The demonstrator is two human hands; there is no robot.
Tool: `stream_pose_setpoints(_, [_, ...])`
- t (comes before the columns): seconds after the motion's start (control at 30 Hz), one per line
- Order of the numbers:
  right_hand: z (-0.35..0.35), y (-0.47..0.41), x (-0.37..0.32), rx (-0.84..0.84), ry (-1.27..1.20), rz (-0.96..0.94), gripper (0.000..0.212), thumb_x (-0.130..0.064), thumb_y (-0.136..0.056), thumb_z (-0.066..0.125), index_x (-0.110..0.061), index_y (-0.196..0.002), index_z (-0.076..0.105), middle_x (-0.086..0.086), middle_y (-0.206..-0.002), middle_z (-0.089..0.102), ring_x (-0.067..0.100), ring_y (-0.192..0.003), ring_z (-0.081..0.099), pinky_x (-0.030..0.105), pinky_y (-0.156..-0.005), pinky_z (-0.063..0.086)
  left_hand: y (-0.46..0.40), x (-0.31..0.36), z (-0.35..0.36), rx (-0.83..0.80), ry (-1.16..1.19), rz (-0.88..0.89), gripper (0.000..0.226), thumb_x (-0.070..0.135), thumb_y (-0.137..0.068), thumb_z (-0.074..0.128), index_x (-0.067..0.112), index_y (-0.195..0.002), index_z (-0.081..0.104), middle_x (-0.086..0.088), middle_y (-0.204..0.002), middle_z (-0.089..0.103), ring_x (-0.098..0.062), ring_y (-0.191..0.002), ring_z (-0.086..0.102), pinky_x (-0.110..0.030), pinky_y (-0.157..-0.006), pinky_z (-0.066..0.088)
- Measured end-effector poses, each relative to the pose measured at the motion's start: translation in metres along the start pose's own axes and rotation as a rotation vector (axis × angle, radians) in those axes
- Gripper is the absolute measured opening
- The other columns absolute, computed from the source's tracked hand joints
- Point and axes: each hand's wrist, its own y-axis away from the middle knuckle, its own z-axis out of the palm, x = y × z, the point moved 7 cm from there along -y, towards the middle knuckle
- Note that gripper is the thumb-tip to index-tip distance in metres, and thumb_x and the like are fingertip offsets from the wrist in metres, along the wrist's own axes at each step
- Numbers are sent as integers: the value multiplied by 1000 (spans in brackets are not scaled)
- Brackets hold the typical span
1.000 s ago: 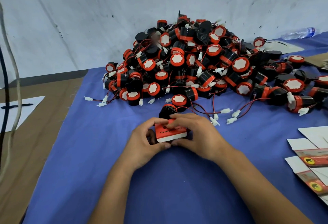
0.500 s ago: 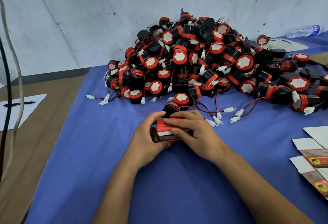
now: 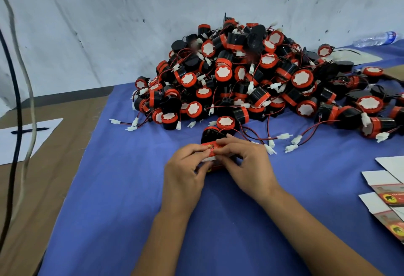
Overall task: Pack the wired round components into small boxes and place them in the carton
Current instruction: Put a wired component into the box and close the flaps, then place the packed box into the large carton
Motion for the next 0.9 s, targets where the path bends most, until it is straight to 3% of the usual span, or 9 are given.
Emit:
stream_pose_setpoints(0.17, [-4, 4, -5, -13, 79, -130, 17, -2, -87, 79, -8, -103, 81, 8, -122, 74, -6, -125, 48, 32, -117, 41, 6, 9, 3, 12, -86, 49, 23, 0, -85, 82, 5, -108, 80, -4, -109, 74, -20, -100, 70, -30, -87, 58])
stream_pose_setpoints(0.3, [1, 6, -8, -86, 97, -85, 17, -7, -91, 76, -13, -107, 79, 3, -132, 69, 5, -136, 45, 27, -121, 34, 7, 10, 5, 8, -152, 59, 22, -2, -84, 82, 5, -105, 80, -4, -106, 74, -22, -97, 67, -29, -82, 55])
stream_pose_setpoints(0.47, [7, 27, -2, -284, 177, -52, 46, -5, -98, 62, -20, -141, 60, -9, -161, 38, 9, -156, 14, 25, -124, 25, 8, 10, 6, 26, -190, 73, 16, 5, -85, 83, 9, -100, 80, 1, -105, 71, -19, -100, 61, -30, -75, 55])
stream_pose_setpoints(0.53, [1, 32, -1, -275, 213, -56, 50, -11, -98, 65, -21, -146, 56, -8, -165, 31, 9, -156, 21, 24, -121, 29, 8, 6, 8, 10, -176, 69, 16, 7, -84, 84, 12, -98, 78, 1, -111, 70, -19, -107, 60, -30, -82, 54])
stream_pose_setpoints(0.6, [-6, 29, -1, -205, 212, -3, 44, -11, -96, 69, -21, -138, 63, -4, -163, 37, 13, -147, 40, 20, -115, 35, 7, -1, 14, -58, -143, 15, 24, 9, -81, 86, 14, -101, 74, -3, -130, 67, -22, -121, 58, -28, -95, 49])
stream_pose_setpoints(0.67, [-7, 26, -1, -196, 213, 44, 41, -6, -95, 67, -19, -135, 67, 1, -161, 42, 18, -143, 48, 19, -113, 36, 5, -8, 19, -141, -27, -106, 33, 12, -83, 85, 22, -109, 68, -3, -144, 61, -21, -126, 59, -30, -98, 48])
stream_pose_setpoints(0.73, [-9, 27, -4, -229, 227, 63, 44, -5, -97, 63, -19, -138, 65, 2, -161, 40, 19, -145, 45, 22, -116, 34, 2, -9, 18, -141, 110, -199, 36, 11, -85, 84, 29, -109, 64, 7, -131, 68, -17, -114, 67, -37, -95, 56])
stream_pose_setpoints(0.8, [-16, 28, -11, -257, 262, 68, 42, -8, -96, 62, -19, -136, 66, 1, -160, 44, 21, -143, 46, 27, -117, 37, 2, -7, 15, -115, 175, -252, 27, 8, -82, 85, 20, -102, 70, 15, -118, 70, -14, -106, 70, -45, -91, 59])
stream_pose_setpoints(0.9, [-60, 24, -29, -262, 356, 70, 35, -20, -94, 69, -17, -128, 65, 4, -144, 57, 28, -137, 47, 42, -111, 42, 5, 22, 26, -115, 292, -296, 29, 5, -77, 89, 24, -90, 72, 18, -116, 72, -15, -108, 71, -40, -88, 61])
